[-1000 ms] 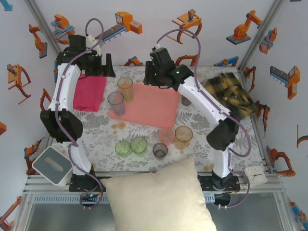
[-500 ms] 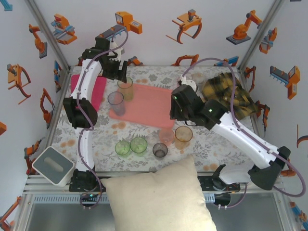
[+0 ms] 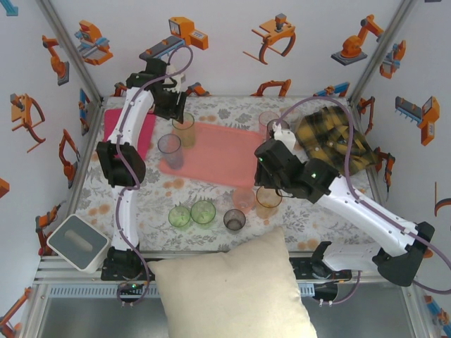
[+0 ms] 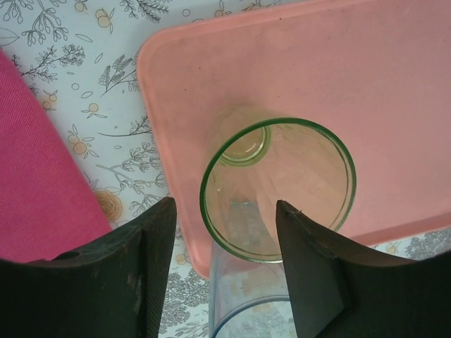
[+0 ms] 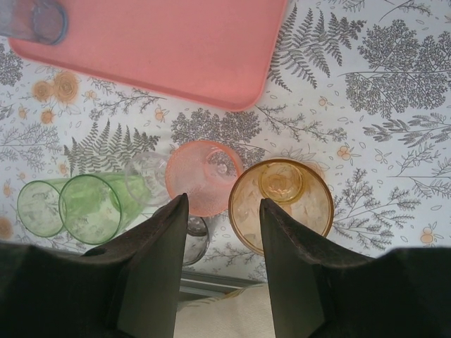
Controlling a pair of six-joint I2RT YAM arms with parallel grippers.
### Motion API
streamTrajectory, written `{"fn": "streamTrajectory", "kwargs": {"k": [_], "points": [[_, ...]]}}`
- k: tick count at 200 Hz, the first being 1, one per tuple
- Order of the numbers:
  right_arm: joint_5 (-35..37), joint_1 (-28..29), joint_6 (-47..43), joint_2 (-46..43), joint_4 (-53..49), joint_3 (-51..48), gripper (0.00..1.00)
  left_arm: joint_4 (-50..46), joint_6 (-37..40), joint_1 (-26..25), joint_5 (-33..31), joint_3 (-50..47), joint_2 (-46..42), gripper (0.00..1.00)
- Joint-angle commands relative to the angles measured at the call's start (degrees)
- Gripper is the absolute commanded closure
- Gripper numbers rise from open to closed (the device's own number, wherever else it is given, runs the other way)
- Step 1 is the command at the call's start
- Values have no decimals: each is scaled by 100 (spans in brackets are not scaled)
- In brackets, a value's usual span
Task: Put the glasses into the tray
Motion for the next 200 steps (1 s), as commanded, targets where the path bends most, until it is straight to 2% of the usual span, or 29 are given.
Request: {"fn": "streamTrajectory", "kwargs": {"k": [1, 41, 94, 107, 136, 149, 200], "points": [[200, 57, 151, -103, -2, -47, 56, 0, -81, 8, -90, 101, 144, 47], [303, 75, 98, -215, 24, 82, 56, 47, -142, -2, -140, 92, 189, 55], [293, 84, 125, -314, 49, -25, 56, 55, -122, -26, -293, 42, 221, 61], [287, 88, 133, -334, 85, -72, 56, 58, -117, -32, -316, 28, 218, 68], [293, 101, 140, -358, 142, -127, 56, 61, -121, -58, -419, -11, 208, 72], [301, 101, 133, -358, 144, -119, 56, 65, -118, -61, -455, -6, 195, 77], [328, 101, 133, -367, 167, -166, 56, 23, -114, -62, -501, -19, 129, 81]]}}
